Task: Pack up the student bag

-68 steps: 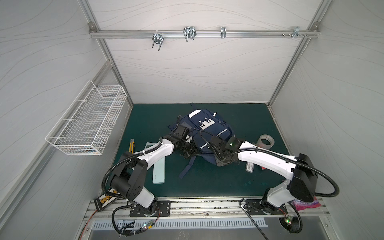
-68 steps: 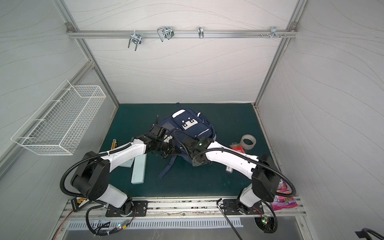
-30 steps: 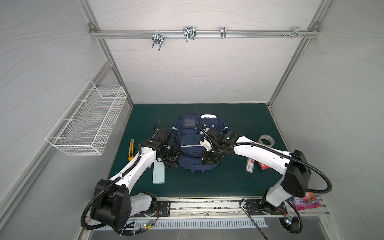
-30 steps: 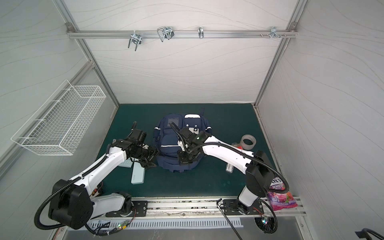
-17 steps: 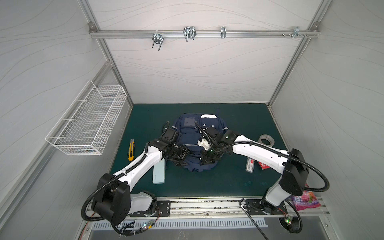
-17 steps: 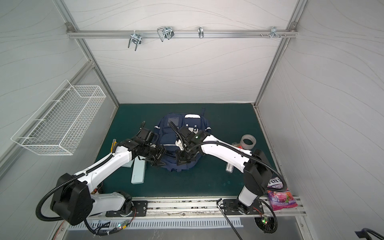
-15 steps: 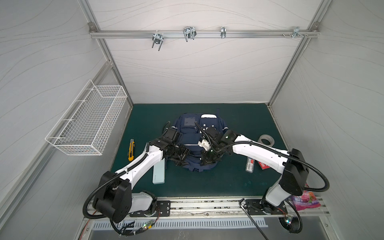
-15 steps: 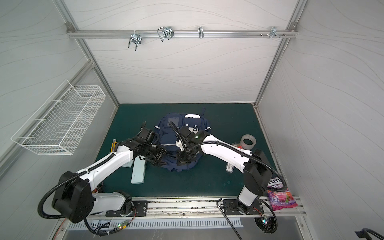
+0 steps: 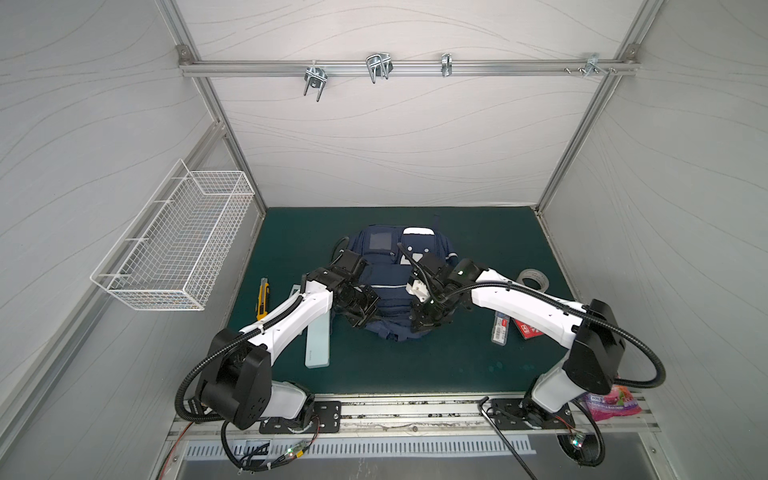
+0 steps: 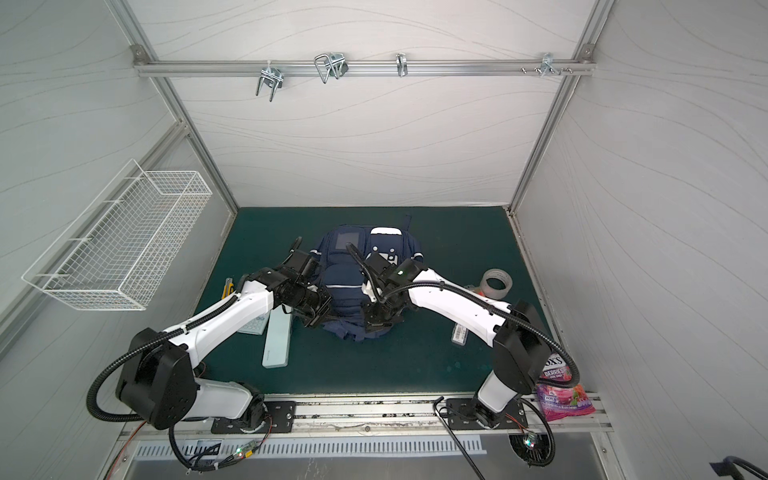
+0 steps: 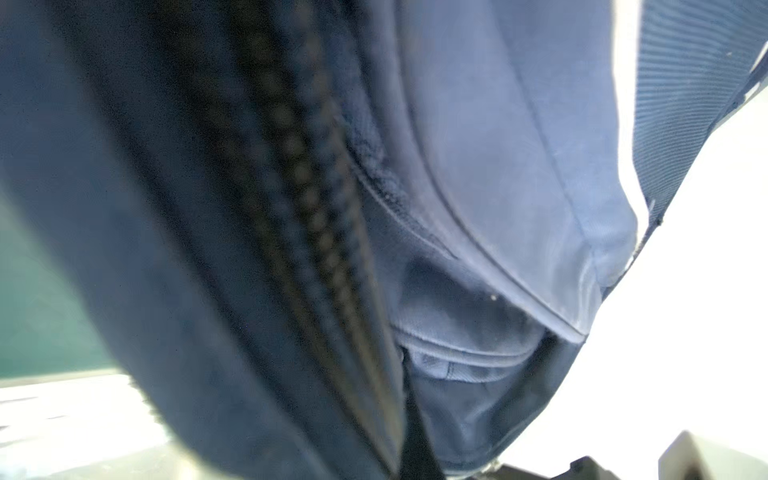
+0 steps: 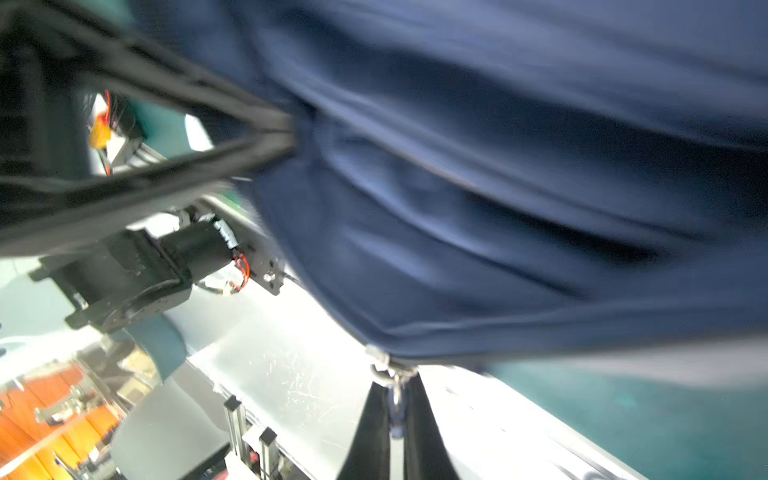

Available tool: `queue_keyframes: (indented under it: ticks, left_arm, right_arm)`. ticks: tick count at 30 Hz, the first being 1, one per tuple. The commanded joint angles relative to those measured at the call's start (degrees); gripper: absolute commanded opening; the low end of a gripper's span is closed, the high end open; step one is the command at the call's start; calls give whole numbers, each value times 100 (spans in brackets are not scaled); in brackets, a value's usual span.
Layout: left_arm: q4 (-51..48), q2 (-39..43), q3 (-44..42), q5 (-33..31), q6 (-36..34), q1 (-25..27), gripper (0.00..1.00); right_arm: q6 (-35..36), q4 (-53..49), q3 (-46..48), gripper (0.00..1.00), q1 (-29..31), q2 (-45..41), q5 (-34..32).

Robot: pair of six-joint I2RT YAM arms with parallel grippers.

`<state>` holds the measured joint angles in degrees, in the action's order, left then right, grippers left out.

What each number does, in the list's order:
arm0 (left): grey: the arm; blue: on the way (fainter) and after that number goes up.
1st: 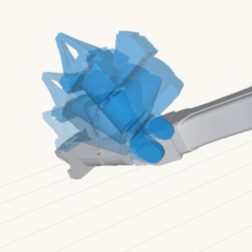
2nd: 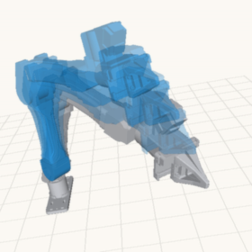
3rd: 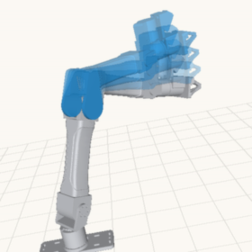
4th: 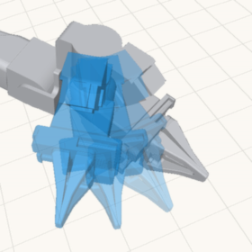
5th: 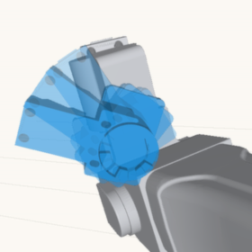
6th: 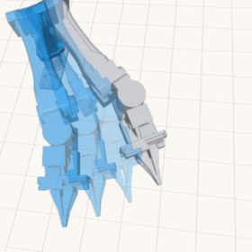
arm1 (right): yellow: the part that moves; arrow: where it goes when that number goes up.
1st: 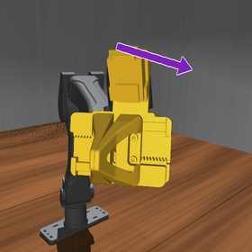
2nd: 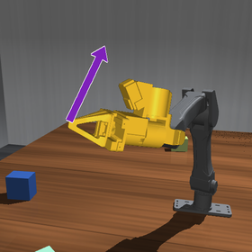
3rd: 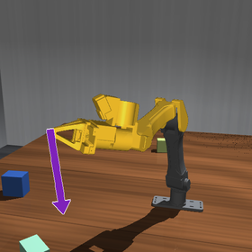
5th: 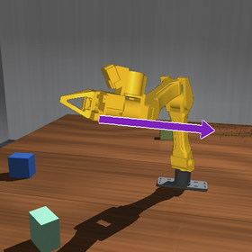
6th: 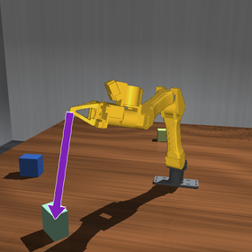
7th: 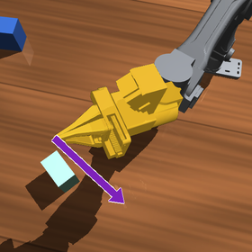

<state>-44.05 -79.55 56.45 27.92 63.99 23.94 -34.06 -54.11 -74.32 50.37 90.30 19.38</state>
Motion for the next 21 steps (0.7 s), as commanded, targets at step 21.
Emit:
queue_keyframes:
  ticks: [21]
  left_arm:
    - [-444,246,104,-569,-1425,-1234,0]
  right_arm:
    - [1041,1474,1001,0,-1724,293,-1119]
